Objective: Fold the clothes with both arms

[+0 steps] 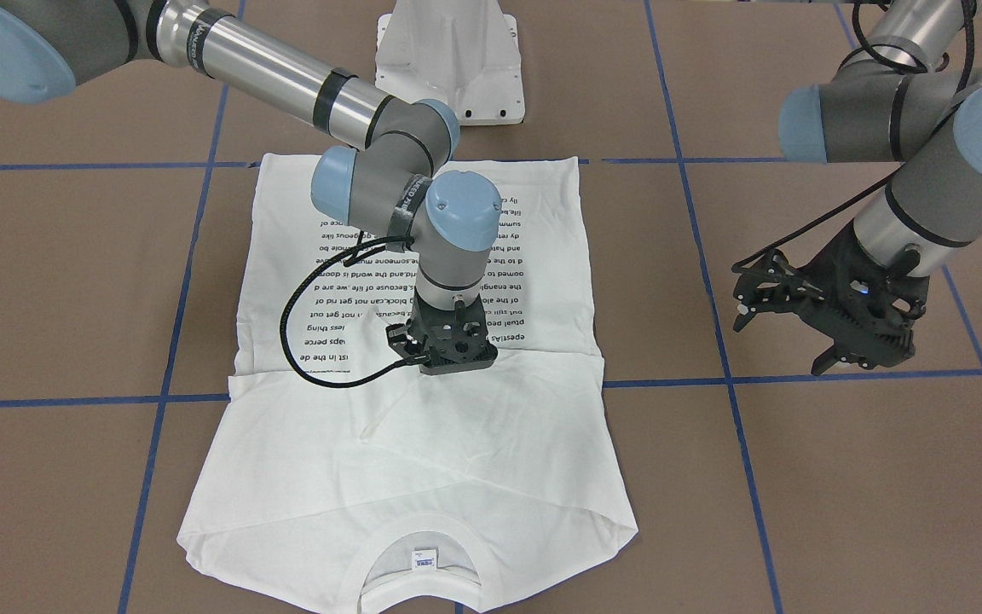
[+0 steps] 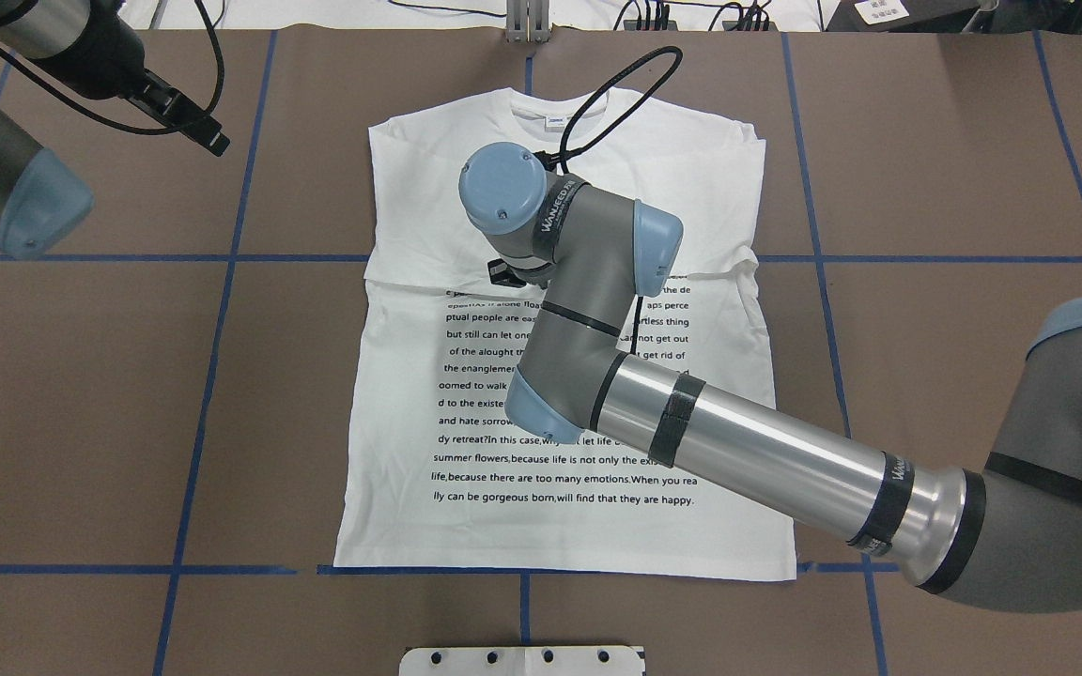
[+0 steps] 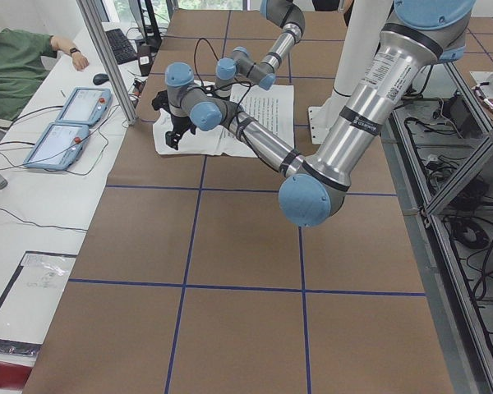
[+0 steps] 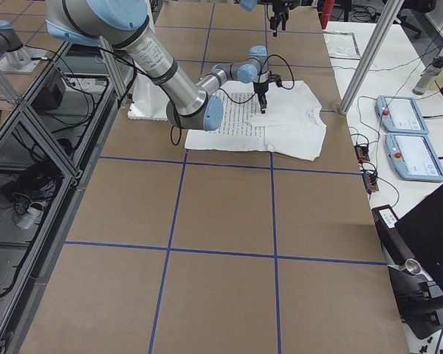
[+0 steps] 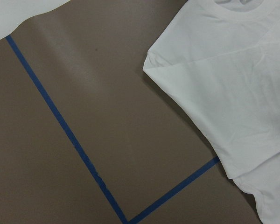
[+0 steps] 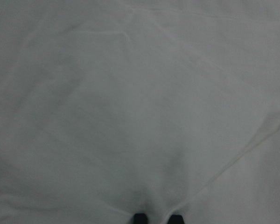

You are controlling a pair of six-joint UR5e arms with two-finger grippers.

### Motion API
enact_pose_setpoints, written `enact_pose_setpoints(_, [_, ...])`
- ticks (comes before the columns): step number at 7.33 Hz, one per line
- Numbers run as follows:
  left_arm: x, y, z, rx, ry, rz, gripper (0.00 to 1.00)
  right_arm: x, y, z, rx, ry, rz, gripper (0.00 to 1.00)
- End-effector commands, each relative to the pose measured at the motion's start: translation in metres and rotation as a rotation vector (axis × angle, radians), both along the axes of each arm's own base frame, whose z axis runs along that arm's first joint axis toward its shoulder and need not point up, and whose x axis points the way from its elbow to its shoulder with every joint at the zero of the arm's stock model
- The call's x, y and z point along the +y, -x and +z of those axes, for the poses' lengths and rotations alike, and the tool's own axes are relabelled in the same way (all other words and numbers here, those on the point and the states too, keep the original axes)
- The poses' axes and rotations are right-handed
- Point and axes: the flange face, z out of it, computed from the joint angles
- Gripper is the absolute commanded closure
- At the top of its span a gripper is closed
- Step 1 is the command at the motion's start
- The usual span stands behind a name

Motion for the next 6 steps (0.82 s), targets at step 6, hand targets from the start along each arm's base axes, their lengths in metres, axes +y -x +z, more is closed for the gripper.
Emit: enact_pose_setpoints(6, [0.002,-0.001,-0.002,0.002,-0.003,0.002,0.00,-0.002,-0.011,0.007,0.006,-0.001,0.002,0.55])
